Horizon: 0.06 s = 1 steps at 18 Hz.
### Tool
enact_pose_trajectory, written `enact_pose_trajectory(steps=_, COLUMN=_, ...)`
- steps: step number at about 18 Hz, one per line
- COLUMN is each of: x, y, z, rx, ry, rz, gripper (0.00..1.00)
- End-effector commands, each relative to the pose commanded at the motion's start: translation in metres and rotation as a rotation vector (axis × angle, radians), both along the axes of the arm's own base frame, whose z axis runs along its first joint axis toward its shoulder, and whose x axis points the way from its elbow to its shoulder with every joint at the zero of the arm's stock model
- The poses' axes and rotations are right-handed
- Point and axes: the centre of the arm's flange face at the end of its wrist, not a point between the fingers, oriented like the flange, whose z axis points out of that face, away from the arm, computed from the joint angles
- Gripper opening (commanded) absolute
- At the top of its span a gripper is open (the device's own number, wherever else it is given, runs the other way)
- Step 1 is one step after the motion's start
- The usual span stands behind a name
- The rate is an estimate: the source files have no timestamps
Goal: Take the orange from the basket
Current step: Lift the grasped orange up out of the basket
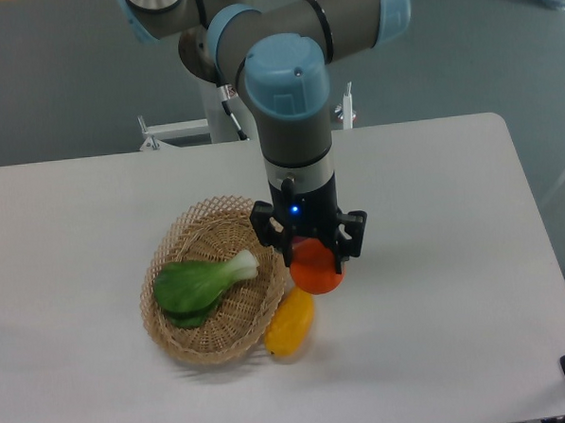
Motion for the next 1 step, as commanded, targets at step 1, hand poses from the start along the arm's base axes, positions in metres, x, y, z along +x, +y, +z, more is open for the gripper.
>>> enact_pose_trajectory(steps=1, x=-0.0007, y=-0.0004, z=0.0, rx=0.001, ry=-0.001, rz=0.001, gripper=0.65)
